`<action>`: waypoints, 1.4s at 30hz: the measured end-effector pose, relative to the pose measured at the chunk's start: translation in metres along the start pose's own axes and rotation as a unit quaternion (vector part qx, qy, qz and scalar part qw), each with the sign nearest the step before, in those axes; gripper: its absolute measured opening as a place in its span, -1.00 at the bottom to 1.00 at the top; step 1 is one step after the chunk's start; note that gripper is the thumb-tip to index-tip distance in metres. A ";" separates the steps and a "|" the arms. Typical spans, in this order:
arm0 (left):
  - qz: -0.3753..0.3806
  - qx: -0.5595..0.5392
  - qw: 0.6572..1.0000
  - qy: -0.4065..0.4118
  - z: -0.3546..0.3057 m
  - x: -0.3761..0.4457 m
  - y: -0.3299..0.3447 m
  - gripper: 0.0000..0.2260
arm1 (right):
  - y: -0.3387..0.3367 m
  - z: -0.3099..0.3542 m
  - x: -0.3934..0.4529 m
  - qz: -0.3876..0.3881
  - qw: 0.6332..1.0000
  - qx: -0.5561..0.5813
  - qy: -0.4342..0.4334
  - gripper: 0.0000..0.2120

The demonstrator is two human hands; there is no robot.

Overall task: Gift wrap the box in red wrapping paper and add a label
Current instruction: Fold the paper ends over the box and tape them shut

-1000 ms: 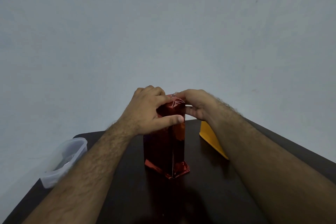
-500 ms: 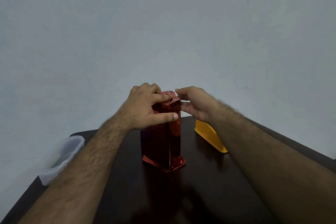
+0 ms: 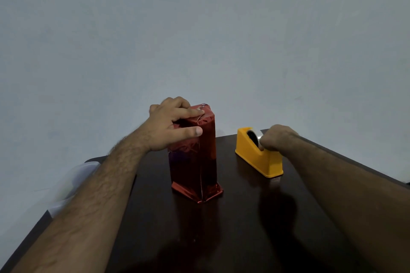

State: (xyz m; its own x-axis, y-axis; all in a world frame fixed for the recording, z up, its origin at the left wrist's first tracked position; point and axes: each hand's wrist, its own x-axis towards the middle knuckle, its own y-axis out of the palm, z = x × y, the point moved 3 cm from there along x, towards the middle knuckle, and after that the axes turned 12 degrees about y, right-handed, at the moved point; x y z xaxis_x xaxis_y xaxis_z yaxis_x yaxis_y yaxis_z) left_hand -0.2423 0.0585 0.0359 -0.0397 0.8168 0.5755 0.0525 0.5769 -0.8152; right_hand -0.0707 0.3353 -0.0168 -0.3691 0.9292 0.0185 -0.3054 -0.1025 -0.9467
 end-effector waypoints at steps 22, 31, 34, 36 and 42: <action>-0.025 -0.004 1.000 -0.003 0.001 0.002 0.009 -0.29 | -0.003 -0.033 -0.001 0.237 0.834 0.455 0.203 -0.88; -0.030 -0.003 0.999 -0.010 0.002 0.003 0.009 -0.32 | -0.006 -0.050 -0.009 0.250 0.823 0.483 0.166 -0.88; -0.030 -0.005 0.999 -0.011 0.002 0.003 0.009 -0.34 | 0.005 -0.057 -0.009 0.240 0.863 0.414 0.163 -0.92; -0.030 -0.006 0.999 -0.010 0.001 0.003 0.010 -0.36 | 0.012 -0.063 -0.009 0.229 0.875 0.394 0.161 -0.89; -0.033 -0.003 0.999 -0.013 0.002 0.002 0.010 -0.36 | 0.024 -0.072 -0.008 0.214 0.876 0.403 0.158 -0.79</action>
State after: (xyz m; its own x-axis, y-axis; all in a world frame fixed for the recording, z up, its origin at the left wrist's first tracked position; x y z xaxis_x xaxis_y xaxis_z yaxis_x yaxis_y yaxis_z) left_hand -0.2437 0.0659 0.0286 -0.0699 0.7771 0.6255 0.0554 0.6291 -0.7754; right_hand -0.0119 0.3508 -0.0631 -0.3785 0.7829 -0.4937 -0.7660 -0.5644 -0.3079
